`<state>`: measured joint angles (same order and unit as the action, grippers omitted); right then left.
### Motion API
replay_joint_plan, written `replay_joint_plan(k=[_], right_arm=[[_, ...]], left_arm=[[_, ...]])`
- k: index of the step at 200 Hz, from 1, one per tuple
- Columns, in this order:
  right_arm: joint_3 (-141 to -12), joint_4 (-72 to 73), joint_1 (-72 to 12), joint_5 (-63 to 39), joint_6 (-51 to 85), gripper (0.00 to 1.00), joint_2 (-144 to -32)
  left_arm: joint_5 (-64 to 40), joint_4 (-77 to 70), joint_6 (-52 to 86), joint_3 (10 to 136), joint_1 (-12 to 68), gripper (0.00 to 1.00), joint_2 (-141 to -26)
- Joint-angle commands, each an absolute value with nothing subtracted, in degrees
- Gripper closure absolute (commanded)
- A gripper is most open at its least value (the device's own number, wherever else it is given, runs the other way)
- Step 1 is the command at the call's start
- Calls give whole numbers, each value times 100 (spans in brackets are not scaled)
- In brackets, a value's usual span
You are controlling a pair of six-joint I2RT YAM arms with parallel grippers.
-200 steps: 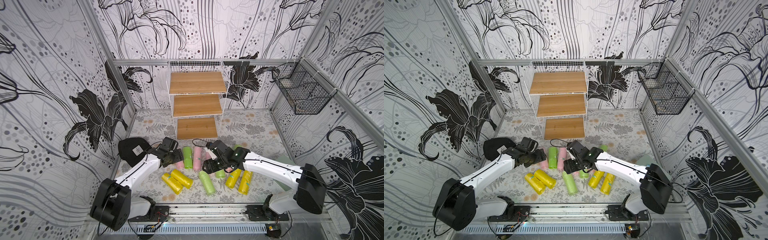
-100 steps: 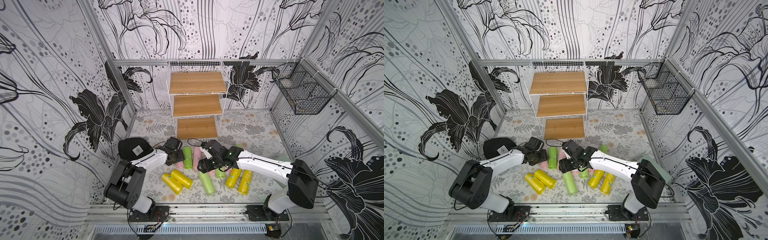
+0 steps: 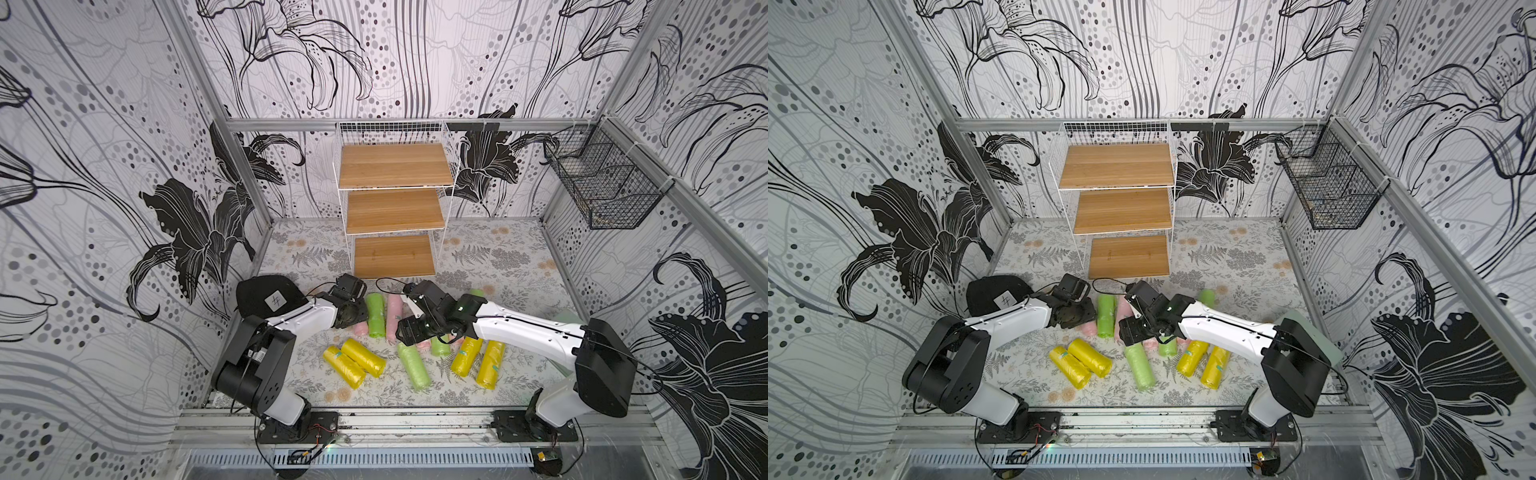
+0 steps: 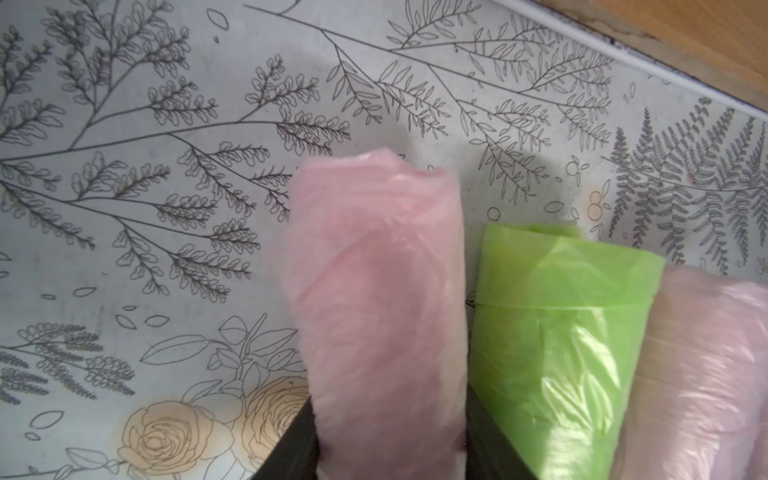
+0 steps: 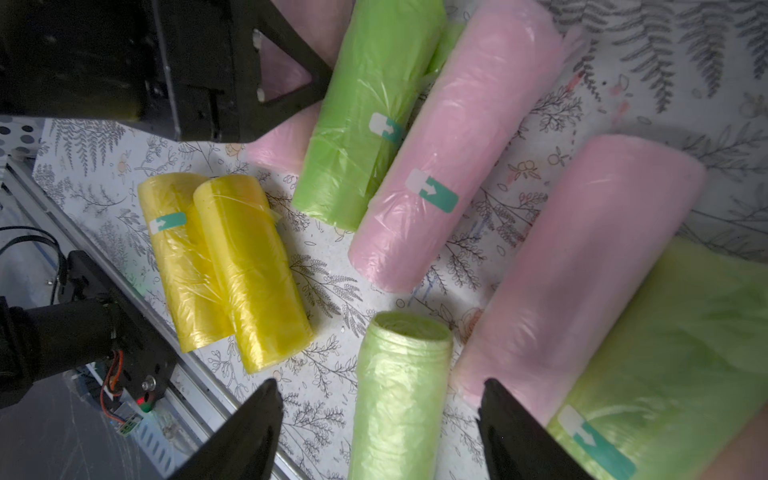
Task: Sort the rolls of trash bags by color and place them on the shelf
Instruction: Pick up the roll of trash bags from the center of the board, then place the roll of trash bags on the shelf.
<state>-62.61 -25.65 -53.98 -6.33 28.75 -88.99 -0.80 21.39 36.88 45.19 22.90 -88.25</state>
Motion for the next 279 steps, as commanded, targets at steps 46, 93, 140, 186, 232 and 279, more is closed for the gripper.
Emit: replay_joint_plan(k=[46, 93, 140, 186, 232, 279], right_arm=[[-6441, -2588, -5299, -221, 2075, 18, -8584], [-6831, -2962, -4852, -289, 1526, 17, -8299], [-7130, -3318, -4358, -334, 1145, 17, -7902], [-7203, -3468, -4254, -223, 942, 17, -7617], [-7252, -3440, -4245, -256, 932, 17, -7612], [-7301, -3445, -4245, -108, 949, 17, -7533]], left_arm=[[118, 2973, 3035, 5088, 2452, 61, -7769], [-300, 4473, 2402, 6181, 2927, 64, -7320], [-291, 5973, 1843, 7980, 3767, 65, -7303], [145, 7411, 1376, 10597, 3979, 66, -8045], [792, 8414, 932, 13750, 3981, 66, -9343], [1159, 7761, 788, 14624, 3266, 67, -9810]])
